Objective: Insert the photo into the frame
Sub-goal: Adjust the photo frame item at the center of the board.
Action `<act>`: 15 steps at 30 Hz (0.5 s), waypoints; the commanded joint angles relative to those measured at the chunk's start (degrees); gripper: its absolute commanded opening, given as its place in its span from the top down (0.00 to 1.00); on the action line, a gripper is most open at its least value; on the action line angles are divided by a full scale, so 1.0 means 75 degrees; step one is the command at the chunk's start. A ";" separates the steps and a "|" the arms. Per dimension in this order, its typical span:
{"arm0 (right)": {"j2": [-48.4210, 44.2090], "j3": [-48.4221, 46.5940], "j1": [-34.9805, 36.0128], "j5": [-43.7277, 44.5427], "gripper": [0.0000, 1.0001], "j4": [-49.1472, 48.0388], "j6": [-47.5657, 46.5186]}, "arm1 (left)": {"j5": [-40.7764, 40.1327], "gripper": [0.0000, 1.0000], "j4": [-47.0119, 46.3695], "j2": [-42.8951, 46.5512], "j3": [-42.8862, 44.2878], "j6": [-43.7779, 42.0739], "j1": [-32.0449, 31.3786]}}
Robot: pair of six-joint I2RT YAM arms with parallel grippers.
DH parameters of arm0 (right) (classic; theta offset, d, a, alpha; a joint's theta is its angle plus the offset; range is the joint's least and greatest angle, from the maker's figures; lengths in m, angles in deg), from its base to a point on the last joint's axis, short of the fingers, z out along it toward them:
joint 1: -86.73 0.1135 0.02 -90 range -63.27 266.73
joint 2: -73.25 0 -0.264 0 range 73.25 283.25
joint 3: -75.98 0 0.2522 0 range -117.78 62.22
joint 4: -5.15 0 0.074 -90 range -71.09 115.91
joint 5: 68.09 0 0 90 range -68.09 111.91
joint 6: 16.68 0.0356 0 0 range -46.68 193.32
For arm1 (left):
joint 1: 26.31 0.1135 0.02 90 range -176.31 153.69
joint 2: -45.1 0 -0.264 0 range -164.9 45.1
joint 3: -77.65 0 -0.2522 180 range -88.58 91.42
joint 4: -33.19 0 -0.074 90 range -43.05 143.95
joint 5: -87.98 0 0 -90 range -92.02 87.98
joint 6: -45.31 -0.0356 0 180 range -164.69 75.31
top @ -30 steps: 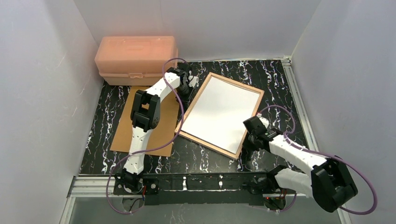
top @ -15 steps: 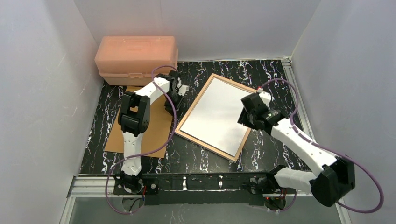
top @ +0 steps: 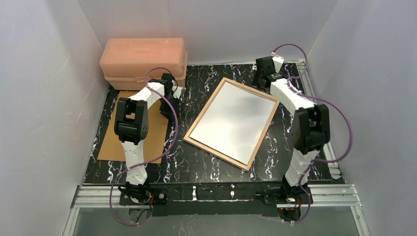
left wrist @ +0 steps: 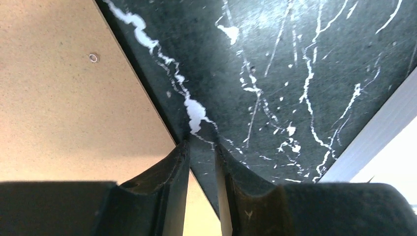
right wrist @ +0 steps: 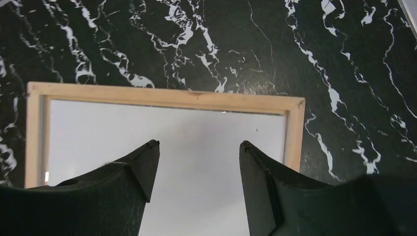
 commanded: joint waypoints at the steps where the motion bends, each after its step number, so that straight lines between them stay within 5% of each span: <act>1: 0.1159 -0.0914 -0.0463 0.0180 0.31 -0.0380 -0.0517 | 0.0328 0.75 0.0024 0.0786 -0.0448 -0.0304 0.0314; 7: 0.2147 -0.1441 -0.0840 -0.0012 0.30 -0.0568 -0.0553 | 0.1994 0.71 0.0866 0.1957 -0.0799 -0.0829 0.0120; 15: 0.2817 -0.1654 -0.1261 -0.0363 0.30 -0.0488 -0.0529 | 0.2017 0.70 0.0882 0.2678 -0.2131 -0.1123 -0.1020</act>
